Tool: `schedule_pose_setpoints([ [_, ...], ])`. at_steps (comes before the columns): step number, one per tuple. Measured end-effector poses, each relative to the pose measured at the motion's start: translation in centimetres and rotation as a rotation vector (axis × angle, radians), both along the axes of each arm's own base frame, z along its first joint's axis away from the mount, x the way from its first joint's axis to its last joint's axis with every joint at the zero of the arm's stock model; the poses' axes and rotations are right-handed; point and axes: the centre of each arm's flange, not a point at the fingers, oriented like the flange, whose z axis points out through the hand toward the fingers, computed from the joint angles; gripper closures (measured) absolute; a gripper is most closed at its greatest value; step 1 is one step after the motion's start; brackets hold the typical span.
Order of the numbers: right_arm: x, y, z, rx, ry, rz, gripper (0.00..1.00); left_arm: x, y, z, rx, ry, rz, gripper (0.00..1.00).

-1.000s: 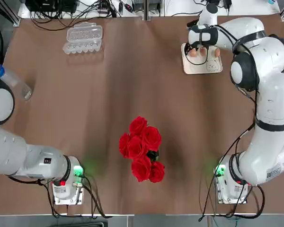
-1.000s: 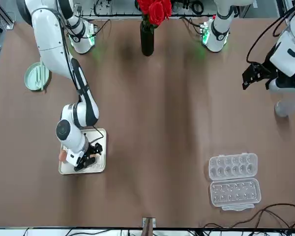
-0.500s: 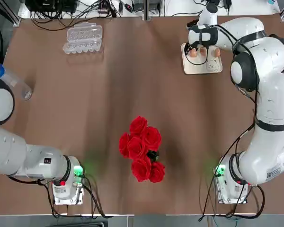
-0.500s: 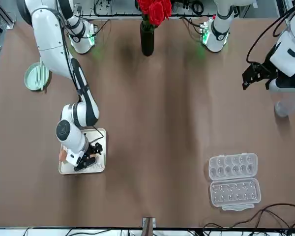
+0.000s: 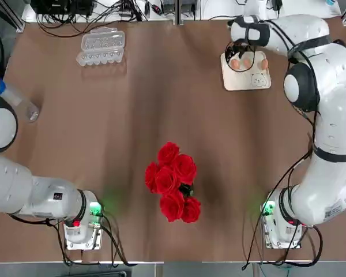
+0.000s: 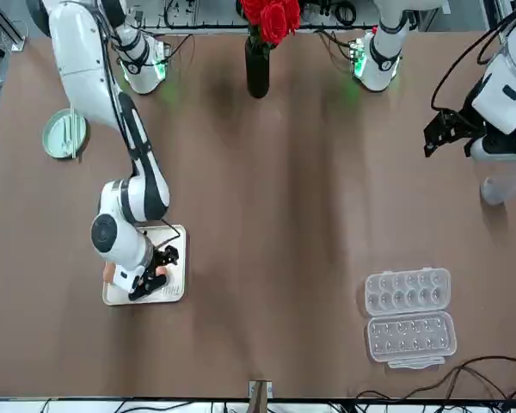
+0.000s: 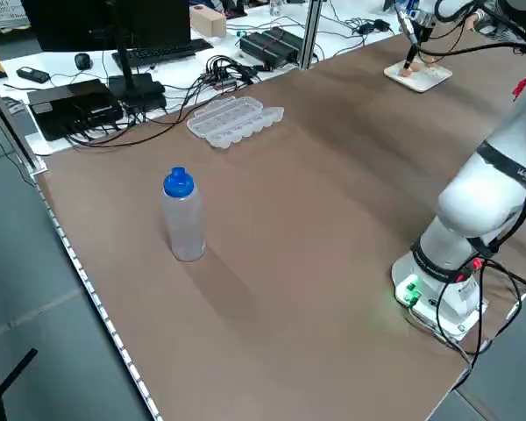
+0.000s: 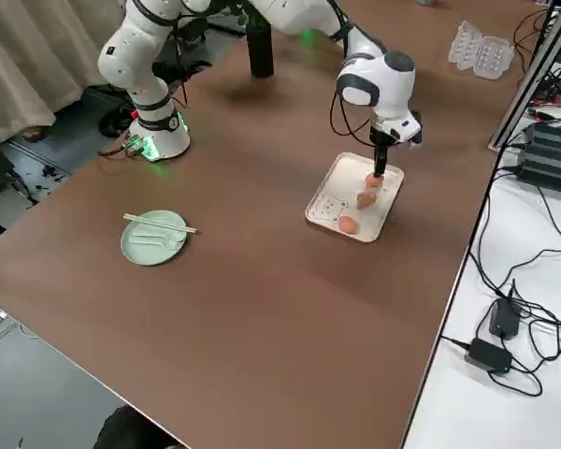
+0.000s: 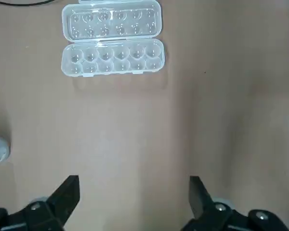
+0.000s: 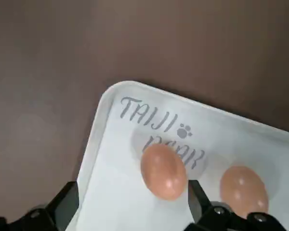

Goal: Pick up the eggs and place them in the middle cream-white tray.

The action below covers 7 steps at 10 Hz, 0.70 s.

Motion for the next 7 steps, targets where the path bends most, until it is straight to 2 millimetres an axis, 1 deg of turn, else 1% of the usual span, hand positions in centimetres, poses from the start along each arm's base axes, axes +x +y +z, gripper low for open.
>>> schedule_pose_setpoints([
  [1, 0.4, -0.2, 2.7, 0.005, 0.017, 0.001, 0.0, 0.0, 0.0, 0.0, 0.0, 0.0, 0.0, 0.0],
  [2, 0.8, -1.0, 6.1, 0.012, 0.031, -0.004, 0.0, 0.0, 0.0, 0.0, 0.0, 0.0, 0.0, 0.0],
  [3, 1.2, -2.6, 10.7, 0.021, 0.041, -0.02, 0.0, 0.0, 0.0, 0.0, 0.0, 0.0, 0.001, 0.0],
  [5, 1.3, -8.2, 21.1, 0.018, 0.026, -0.077, 0.0, 0.0, 0.1, 0.0, 0.0, -0.001, 0.001, 0.0],
  [6, 1.2, -10.9, 24.9, -0.02, -0.003, -0.103, 0.0, 0.0, 0.1, 0.0, 0.0, -0.001, 0.001, 0.0],
  [7, 0.9, -12.6, 27.6, -0.081, -0.042, -0.112, 0.0, 0.0, 0.1, 0.0, 0.0, -0.001, 0.001, 0.0],
])
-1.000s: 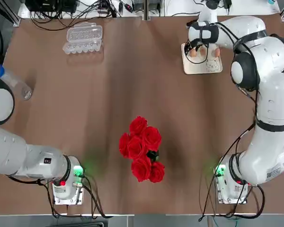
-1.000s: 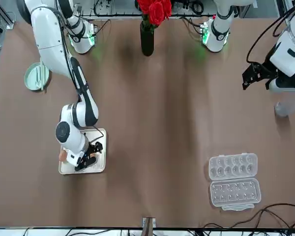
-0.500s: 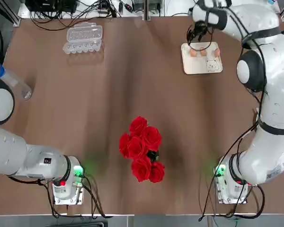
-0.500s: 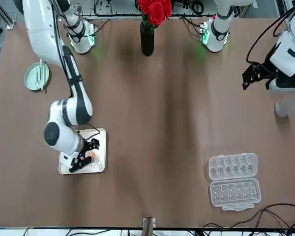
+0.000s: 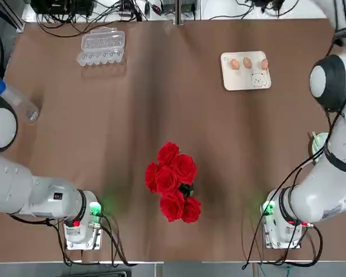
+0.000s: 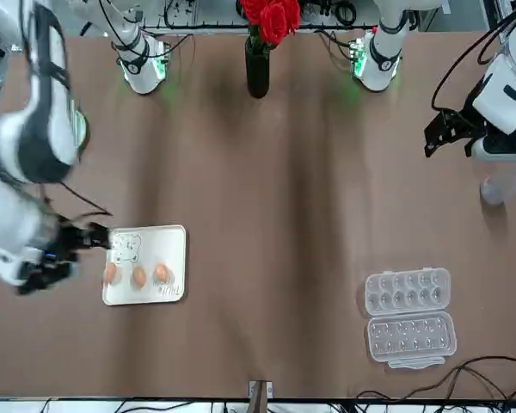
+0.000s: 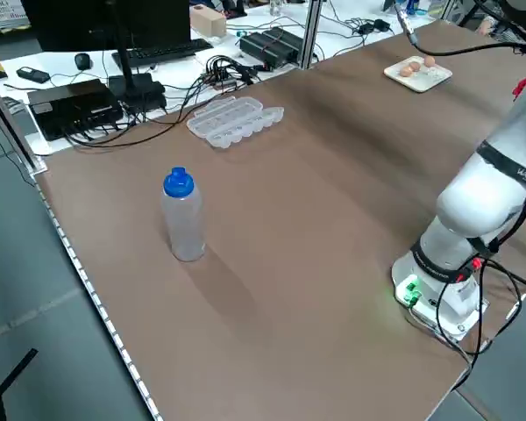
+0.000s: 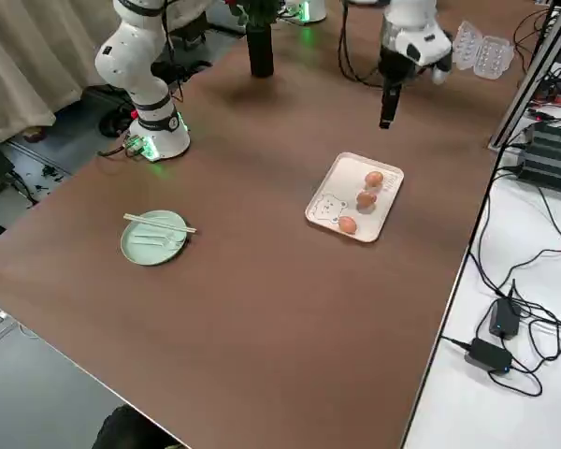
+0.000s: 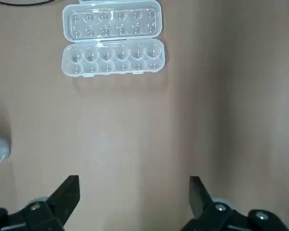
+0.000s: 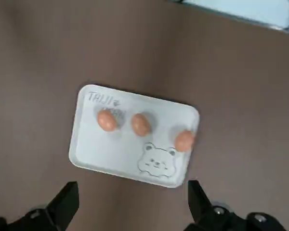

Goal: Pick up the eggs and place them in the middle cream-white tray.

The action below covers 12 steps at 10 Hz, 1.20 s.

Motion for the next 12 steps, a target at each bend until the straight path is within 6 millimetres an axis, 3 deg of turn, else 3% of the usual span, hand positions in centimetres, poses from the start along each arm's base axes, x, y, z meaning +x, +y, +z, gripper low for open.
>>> schedule_pose_setpoints([
  [2, -1.4, -1.8, 5.6, -0.063, -0.079, -0.012, 0.03, 0.0, 0.0, 0.0, 0.0, 0.0, 0.0, 0.0],
  [5, -5.1, -7.3, 12.6, -0.068, -0.141, -0.095, 0.15, 0.0, 0.0, 0.0, 0.0, 0.0, 0.0, 0.0],
  [7, -6.3, -9.1, 14.6, -0.068, -0.169, -0.125, 0.18, 0.0, 0.0, 0.0, 0.0, 0.001, 0.0, 0.0],
  [8, -6.7, -9.3, 15.1, -0.065, -0.173, -0.127, 0.07, 0.0, 0.0, 0.0, 0.0, 0.001, 0.0, 0.0],
  [9, -7.0, -9.2, 15.5, -0.062, -0.173, -0.125, 0.0, 0.0, 0.0, 0.0, 0.0, 0.001, 0.0, 0.0],
  [12, -7.1, -8.1, 15.6, -0.052, -0.166, -0.139, 0.0, 0.0, -0.1, -0.2, 0.001, 0.005, -0.001, 0.0],
])
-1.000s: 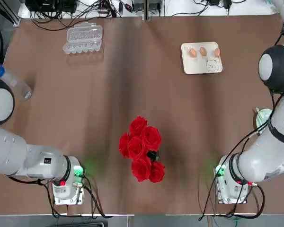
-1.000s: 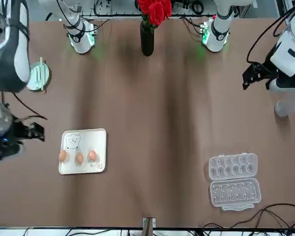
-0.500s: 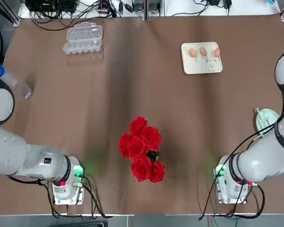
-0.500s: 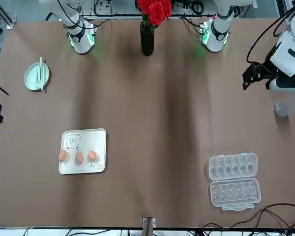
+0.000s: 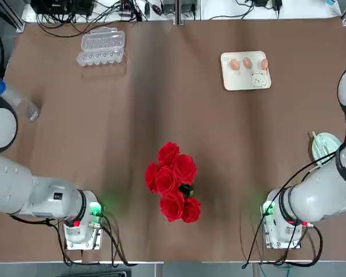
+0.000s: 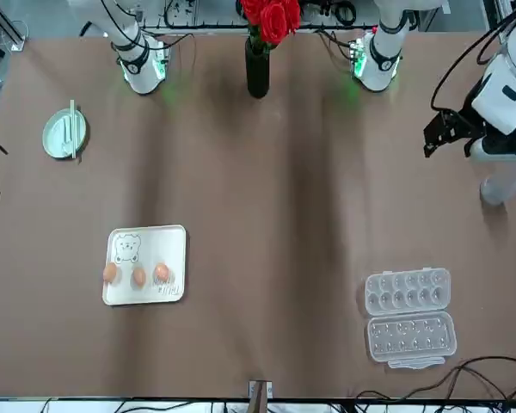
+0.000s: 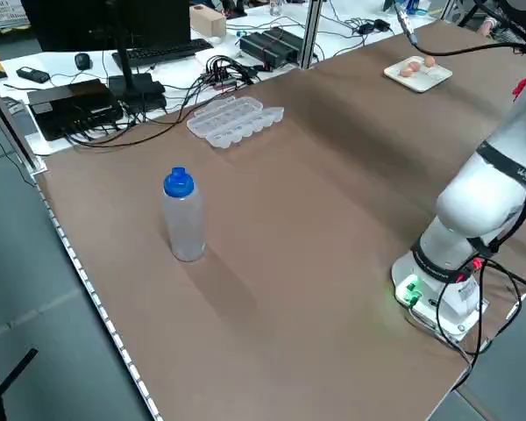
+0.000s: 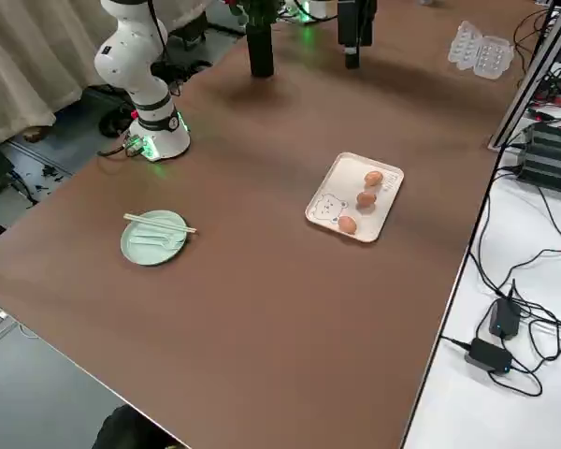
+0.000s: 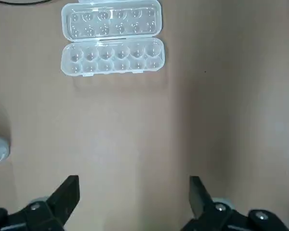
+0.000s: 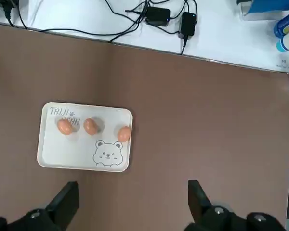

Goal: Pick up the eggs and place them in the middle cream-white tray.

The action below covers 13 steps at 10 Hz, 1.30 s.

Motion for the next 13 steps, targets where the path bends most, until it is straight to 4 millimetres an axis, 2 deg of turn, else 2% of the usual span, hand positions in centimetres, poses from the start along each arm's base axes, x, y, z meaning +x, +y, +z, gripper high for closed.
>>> schedule_pose_setpoints([
  [3, 0.2, 0.2, -0.8, 0.062, 0.021, -0.082, 0.0, 0.0, 0.0, -0.1, 0.0, 0.003, 0.0, 0.0],
  [5, 0.1, -2.1, -1.1, 0.08, 0.027, -0.11, 0.0, 0.1, 0.0, -0.1, 0.0, 0.003, 0.001, 0.0],
  [6, 0.1, -2.5, -1.5, 0.086, 0.036, -0.115, 0.0, 0.1, 0.0, -0.2, 0.0, 0.003, 0.001, 0.0],
  [10, 0.7, -1.6, -5.5, 0.094, 0.121, -0.101, 0.0, 0.1, 0.1, -0.2, 0.0, 0.004, 0.001, 0.0],
  [13, 0.8, -1.5, -6.8, 0.096, 0.148, -0.102, 0.0, 0.3, 0.1, -0.6, 0.001, 0.01, 0.002, 0.0],
])
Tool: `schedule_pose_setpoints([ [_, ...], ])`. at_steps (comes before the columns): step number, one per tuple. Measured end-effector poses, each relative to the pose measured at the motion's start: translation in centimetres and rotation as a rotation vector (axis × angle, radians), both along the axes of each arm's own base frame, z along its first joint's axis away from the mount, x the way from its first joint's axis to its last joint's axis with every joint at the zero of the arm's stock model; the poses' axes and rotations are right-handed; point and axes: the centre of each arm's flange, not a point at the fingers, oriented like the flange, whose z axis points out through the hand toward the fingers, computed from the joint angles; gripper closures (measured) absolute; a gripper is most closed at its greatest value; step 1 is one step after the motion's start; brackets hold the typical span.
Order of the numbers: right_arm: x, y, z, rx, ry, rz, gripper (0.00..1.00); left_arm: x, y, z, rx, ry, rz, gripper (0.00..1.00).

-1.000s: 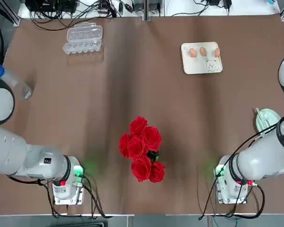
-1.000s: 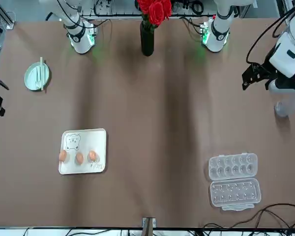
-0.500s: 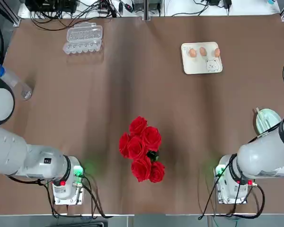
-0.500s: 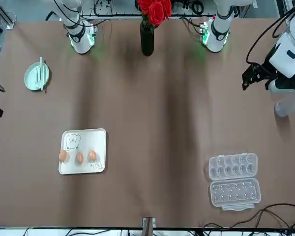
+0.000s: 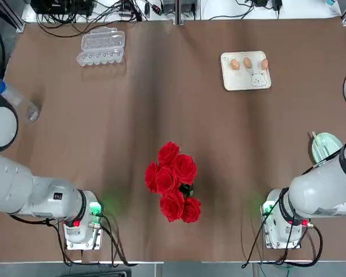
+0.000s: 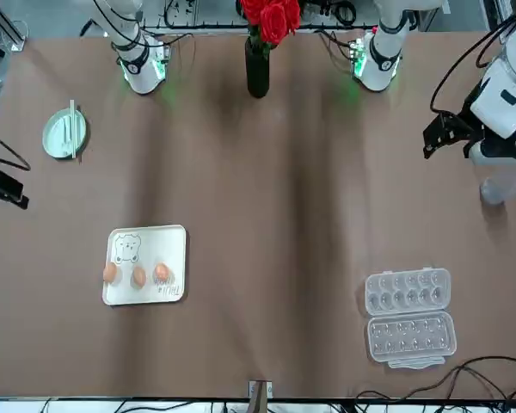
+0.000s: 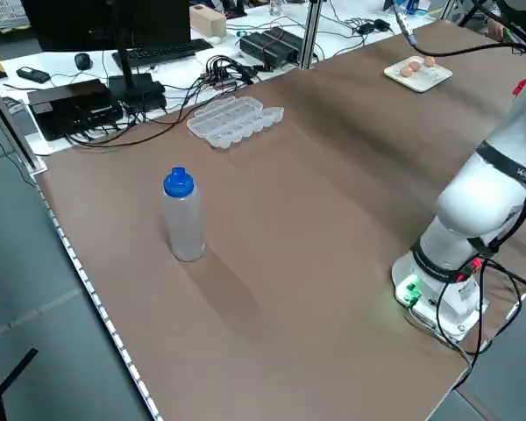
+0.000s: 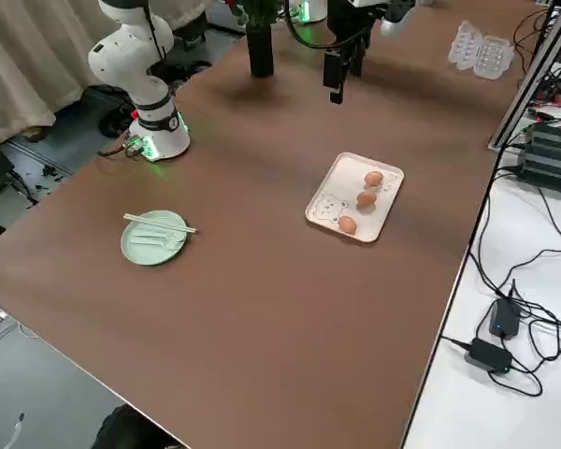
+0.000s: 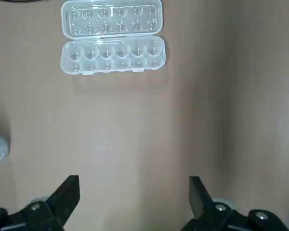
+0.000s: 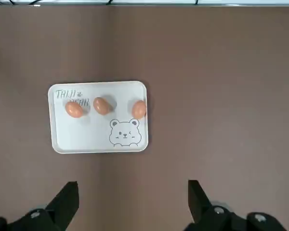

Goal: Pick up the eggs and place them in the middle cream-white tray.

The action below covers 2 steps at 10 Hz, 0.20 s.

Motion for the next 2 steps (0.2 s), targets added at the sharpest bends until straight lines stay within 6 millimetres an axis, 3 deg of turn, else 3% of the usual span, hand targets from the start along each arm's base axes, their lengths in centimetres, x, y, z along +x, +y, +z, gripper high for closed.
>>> schedule_pose_setpoints([
  [2, 0.03, 0.04, -0.13, 0.0, 0.003, 0.001, 0.0, 0.08, 0.05, -0.13, 0.0, 0.002, 0.001, 0.0],
])
